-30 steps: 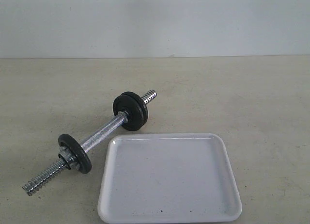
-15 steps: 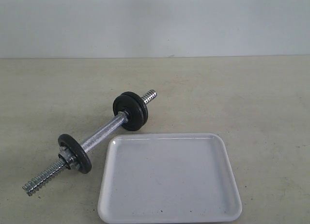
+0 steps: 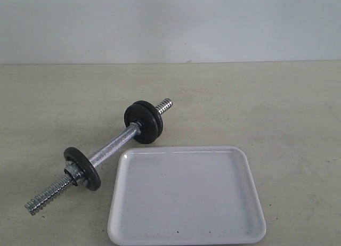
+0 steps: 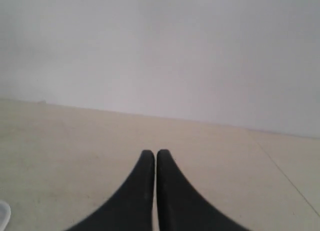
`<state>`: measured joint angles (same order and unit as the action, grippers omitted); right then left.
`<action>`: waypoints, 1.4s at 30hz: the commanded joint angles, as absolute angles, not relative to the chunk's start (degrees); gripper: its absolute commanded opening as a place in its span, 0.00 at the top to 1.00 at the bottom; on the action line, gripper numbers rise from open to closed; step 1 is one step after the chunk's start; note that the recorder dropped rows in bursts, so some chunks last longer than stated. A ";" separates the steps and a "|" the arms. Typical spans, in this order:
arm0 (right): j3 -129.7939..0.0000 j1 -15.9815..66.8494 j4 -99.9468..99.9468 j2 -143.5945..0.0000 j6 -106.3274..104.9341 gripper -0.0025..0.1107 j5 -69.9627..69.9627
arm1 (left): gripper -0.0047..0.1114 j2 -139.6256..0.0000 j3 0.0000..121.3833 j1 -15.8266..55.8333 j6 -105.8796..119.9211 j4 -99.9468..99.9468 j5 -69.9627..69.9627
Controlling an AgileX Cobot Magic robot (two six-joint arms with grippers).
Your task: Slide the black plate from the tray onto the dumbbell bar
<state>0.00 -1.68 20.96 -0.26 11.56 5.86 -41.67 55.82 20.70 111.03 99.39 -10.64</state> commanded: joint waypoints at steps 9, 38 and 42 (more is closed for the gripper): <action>0.00 -1.93 11.40 0.00 7.71 0.98 19.55 | 0.92 -41.44 56.02 20.61 111.05 99.95 -10.59; 0.00 -3.66 9.99 0.00 6.07 0.98 19.91 | 0.92 -41.44 56.02 20.61 111.05 99.95 -10.59; 0.00 -4.03 9.99 0.00 6.07 0.98 19.91 | 0.92 -41.44 56.02 20.61 111.05 99.95 -10.59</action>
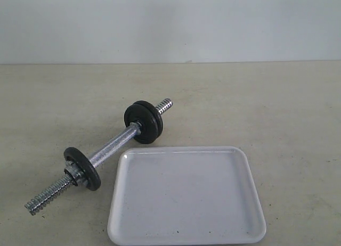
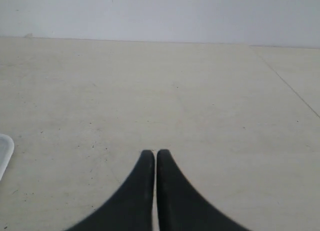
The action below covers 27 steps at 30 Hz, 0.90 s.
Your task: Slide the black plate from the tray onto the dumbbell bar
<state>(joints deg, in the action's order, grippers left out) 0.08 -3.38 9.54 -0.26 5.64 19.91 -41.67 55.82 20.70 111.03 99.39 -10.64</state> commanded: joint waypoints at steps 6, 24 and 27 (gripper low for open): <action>0.00 -4.01 9.99 0.00 5.81 0.98 21.27 | 0.92 -41.44 56.02 20.61 111.05 99.95 -10.59; 0.00 -0.65 9.30 0.00 9.73 0.98 20.92 | 0.92 -41.44 56.02 20.61 111.05 99.95 -10.48; 0.00 0.63 9.53 0.00 10.53 0.98 20.92 | 0.92 -41.44 56.02 20.61 111.05 99.95 -10.48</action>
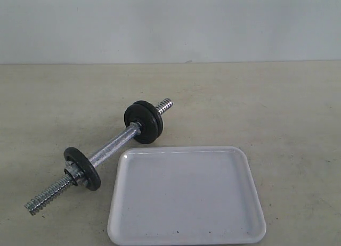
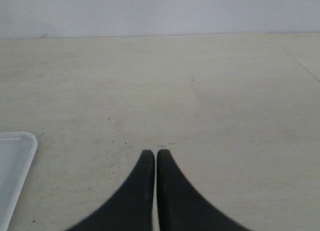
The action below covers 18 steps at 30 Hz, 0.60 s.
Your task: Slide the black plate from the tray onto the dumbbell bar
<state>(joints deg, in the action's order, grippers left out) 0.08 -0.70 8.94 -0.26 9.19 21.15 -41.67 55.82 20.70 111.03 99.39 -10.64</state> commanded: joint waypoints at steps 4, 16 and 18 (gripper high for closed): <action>0.00 0.63 9.53 0.00 12.79 0.98 21.16 | 0.92 -41.44 56.02 20.61 111.05 99.95 -10.48; 0.00 0.63 9.91 0.00 12.26 0.98 21.06 | 0.92 -41.44 56.02 20.61 111.05 99.95 -10.48; 0.00 0.63 9.91 0.00 12.11 0.98 21.06 | 0.92 -41.44 56.02 20.61 111.05 99.95 -10.48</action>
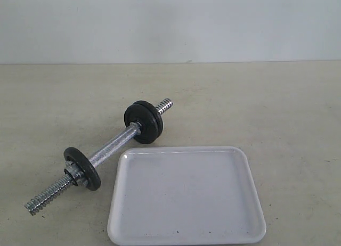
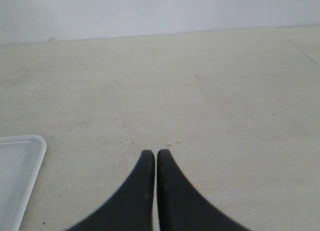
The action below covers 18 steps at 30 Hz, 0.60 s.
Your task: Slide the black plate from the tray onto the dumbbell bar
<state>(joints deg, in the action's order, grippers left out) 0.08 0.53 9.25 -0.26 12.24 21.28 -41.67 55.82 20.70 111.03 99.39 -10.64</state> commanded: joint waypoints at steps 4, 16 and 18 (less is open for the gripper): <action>0.00 0.63 7.21 0.00 8.74 0.98 20.94 | 0.92 -41.44 56.02 20.61 111.05 99.95 -10.48; 0.00 0.63 0.43 0.00 -0.38 0.98 20.70 | 0.92 -41.44 56.02 20.61 111.05 99.95 -10.48; 0.00 0.63 0.43 0.00 -0.38 0.98 20.70 | 0.92 -41.44 56.02 20.61 111.05 99.95 -10.48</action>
<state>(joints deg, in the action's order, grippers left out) 0.08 0.53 0.52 -0.26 0.00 21.28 -41.67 55.82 20.70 111.03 99.39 -10.64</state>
